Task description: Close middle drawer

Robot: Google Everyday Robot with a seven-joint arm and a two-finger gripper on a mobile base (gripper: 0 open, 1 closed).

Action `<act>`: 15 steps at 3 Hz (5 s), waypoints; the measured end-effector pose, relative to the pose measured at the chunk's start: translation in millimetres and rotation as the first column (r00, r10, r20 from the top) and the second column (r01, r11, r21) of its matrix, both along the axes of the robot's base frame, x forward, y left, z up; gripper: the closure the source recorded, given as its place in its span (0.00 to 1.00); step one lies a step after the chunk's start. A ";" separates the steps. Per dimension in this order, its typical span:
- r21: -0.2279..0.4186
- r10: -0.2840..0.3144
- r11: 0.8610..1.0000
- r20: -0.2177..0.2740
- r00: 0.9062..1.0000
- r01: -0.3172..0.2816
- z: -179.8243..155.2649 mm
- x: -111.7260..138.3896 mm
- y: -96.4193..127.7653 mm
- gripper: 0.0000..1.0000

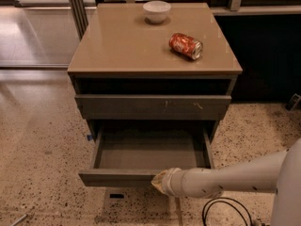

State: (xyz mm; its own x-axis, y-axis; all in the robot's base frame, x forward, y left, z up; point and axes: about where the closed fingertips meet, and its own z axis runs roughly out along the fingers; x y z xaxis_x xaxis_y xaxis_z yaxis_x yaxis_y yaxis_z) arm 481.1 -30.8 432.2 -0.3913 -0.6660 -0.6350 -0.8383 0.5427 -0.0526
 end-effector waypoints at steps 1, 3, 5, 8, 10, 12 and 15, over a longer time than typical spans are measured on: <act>0.010 -0.049 0.999 0.049 0.998 0.049 0.7 30.5 -7.6 1.00; 0.021 -0.085 0.996 0.053 0.995 0.084 -0.1 44.8 -11.7 1.00; 0.028 -0.161 0.987 0.107 0.981 0.159 5.9 80.0 -22.3 1.00; 0.030 -0.189 0.982 0.093 0.978 0.187 -13.7 97.7 -12.3 1.00; 0.040 -0.225 0.974 0.111 0.968 0.222 -13.8 113.9 -10.0 1.00; 0.062 -0.289 0.957 0.148 0.946 0.283 -7.7 131.4 -23.1 1.00; 0.079 -0.366 0.931 0.187 0.912 0.357 -6.1 167.9 -33.2 1.00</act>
Offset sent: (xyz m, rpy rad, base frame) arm 0.0571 -0.0151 0.0034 0.0180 -0.0929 -0.0899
